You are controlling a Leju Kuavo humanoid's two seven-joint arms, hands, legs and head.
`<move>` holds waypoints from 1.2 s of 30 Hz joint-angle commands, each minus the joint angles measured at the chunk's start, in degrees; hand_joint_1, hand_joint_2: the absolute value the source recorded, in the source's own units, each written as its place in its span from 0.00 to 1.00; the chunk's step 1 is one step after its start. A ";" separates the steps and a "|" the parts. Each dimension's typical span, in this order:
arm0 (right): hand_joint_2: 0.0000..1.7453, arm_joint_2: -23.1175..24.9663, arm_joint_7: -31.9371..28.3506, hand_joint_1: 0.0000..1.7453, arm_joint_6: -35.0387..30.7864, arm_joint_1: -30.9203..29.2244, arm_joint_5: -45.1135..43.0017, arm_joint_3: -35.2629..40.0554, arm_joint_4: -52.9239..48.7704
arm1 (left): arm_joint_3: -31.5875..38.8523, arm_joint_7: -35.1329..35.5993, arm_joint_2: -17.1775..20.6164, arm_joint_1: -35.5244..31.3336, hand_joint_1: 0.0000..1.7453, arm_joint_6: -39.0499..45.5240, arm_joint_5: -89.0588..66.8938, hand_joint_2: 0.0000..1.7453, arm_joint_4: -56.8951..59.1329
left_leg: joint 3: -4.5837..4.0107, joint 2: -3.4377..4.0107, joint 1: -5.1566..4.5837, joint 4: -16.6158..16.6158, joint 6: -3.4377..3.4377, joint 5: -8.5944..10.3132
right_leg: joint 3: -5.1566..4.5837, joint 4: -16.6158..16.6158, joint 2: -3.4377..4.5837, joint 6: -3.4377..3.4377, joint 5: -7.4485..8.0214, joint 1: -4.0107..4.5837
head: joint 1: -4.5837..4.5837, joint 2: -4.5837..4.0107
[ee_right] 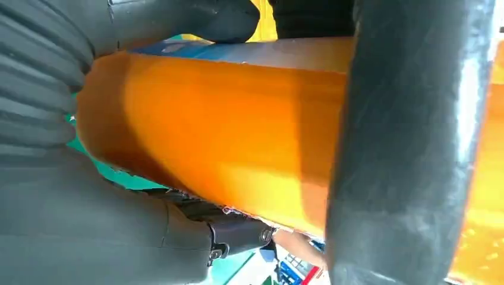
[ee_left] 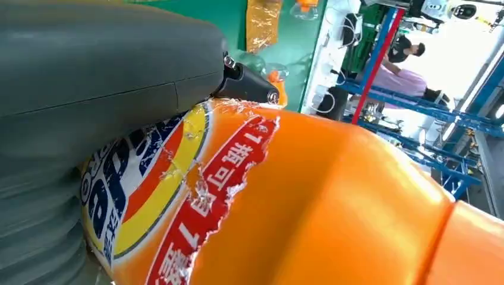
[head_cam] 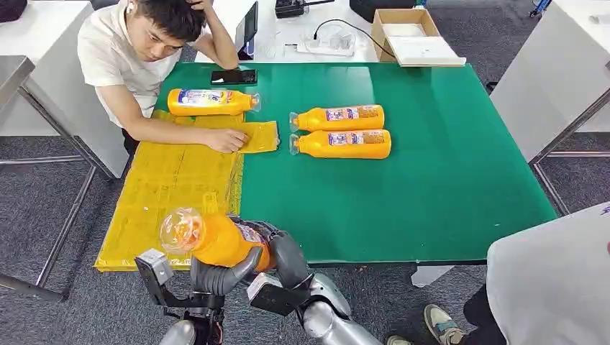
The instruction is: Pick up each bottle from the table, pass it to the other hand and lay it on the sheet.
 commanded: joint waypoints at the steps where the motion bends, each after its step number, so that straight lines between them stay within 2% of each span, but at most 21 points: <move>1: 0.00 0.18 -1.80 0.00 -3.08 1.77 -2.22 2.05 0.90 | 0.41 3.98 1.24 -2.88 1.00 -7.01 8.52 1.00 1.85 | 0.17 -0.06 0.05 -0.06 -0.08 -0.04 | 0.20 -0.05 -0.14 -0.09 -0.07 0.06 | 0.00 0.00; 6: 0.00 -2.76 -5.85 0.00 -6.55 6.65 -3.08 1.10 -7.34 | 2.48 4.67 2.75 -4.61 1.00 -8.09 8.32 1.00 5.35 | 0.22 -0.17 0.08 -0.09 -0.09 -0.03 | 0.29 -0.09 -0.26 -0.10 -0.10 0.09 | 0.00 -0.02; 10: 0.00 -5.24 -6.35 0.00 -6.08 14.28 -7.35 -4.99 -19.25 | 8.42 4.34 2.87 -2.04 1.00 -6.08 7.73 1.00 3.83 | 0.31 -0.16 0.07 -0.12 -0.09 -0.08 | 0.37 -0.12 -0.25 -0.10 -0.13 0.09 | 0.02 -0.02; 13: 0.00 -7.44 -5.50 0.00 -11.01 20.22 -7.10 -9.12 -30.72 | 11.77 4.91 4.47 -1.54 1.00 1.02 0.73 1.00 5.24 | 0.11 -0.14 -0.01 -0.09 -0.06 -0.03 | 0.13 -0.03 -0.21 -0.06 -0.09 -0.01 | 0.00 -0.02; 15: 0.00 -8.58 -5.26 0.00 -14.55 23.45 -5.75 -12.25 -36.32 | 13.33 3.12 6.02 -2.04 1.00 9.55 -10.73 1.00 6.71 | 0.34 -0.19 0.07 -0.08 -0.13 -0.16 | 0.42 -0.06 -0.32 -0.15 -0.24 0.09 | 0.00 0.00; 16: 0.00 -9.21 -5.58 0.00 -16.58 25.17 -4.38 -14.08 -39.36 | 15.02 3.26 6.57 -2.00 1.00 9.79 -12.81 1.00 6.80 | 0.17 -0.18 0.00 -0.10 -0.08 -0.07 | 0.24 -0.06 -0.25 -0.09 -0.14 0.02 | 0.02 0.00; 19: 0.00 -8.11 -6.31 0.00 -18.80 28.21 -4.00 -19.55 -44.96 | 18.34 4.29 7.86 -1.03 1.00 16.06 -25.35 1.00 5.44 | 0.11 -0.11 0.01 -0.04 -0.08 -0.11 | 0.16 -0.02 -0.19 -0.11 -0.16 0.02 | 0.02 0.00; 21: 0.00 -6.62 -6.71 0.00 -18.97 28.44 -4.34 -21.75 -45.78 | 18.40 5.64 8.22 -2.79 1.00 23.15 -38.22 1.00 7.33 | 0.19 -0.08 0.03 -0.04 -0.12 -0.15 | 0.22 0.01 -0.19 -0.15 -0.22 0.05 | 0.00 0.00; 24: 0.00 -4.99 -6.79 0.00 -17.20 26.32 -5.51 -21.98 -43.44 | 16.15 11.02 8.61 -10.04 1.00 23.11 -50.47 1.00 15.78 | -0.05 -0.21 -0.02 -0.05 -0.06 0.01 | 0.01 -0.01 -0.26 -0.08 -0.08 -0.01 | 0.00 -0.02; 27: 0.00 -4.22 -6.89 0.00 -15.66 23.51 -5.36 -20.04 -39.25 | 13.61 16.04 8.81 -20.09 1.00 21.53 -59.55 1.00 29.95 | 0.01 -0.27 -0.02 -0.08 -0.06 0.06 | 0.04 -0.05 -0.31 -0.08 -0.07 -0.01 | 0.02 0.00; 28: 0.00 -4.13 -6.64 0.00 -14.21 22.51 -6.20 -19.35 -37.64 | 12.27 18.80 9.29 -24.54 1.00 20.84 -64.05 1.00 37.24 | 0.09 -0.51 0.03 -0.15 -0.11 0.16 | 0.21 -0.11 -0.58 -0.13 -0.05 0.04 | 0.00 -0.02; 29: 0.00 -3.92 -6.56 0.00 -13.96 21.95 -6.33 -19.08 -36.51 | 11.70 19.85 9.38 -27.36 1.00 20.13 -66.41 1.00 41.94 | 0.04 -0.34 -0.01 -0.10 -0.07 0.13 | 0.11 -0.08 -0.40 -0.09 -0.04 0.00 | 0.04 0.00; 36: 0.00 -3.80 -6.56 0.00 -14.04 21.78 -6.34 -19.07 -35.90 | 11.83 19.80 9.40 -28.27 1.00 19.97 -66.62 1.00 43.06 | 0.14 -0.29 0.04 -0.13 -0.15 0.18 | 0.21 -0.10 -0.40 -0.16 0.05 0.06 | 0.00 0.00</move>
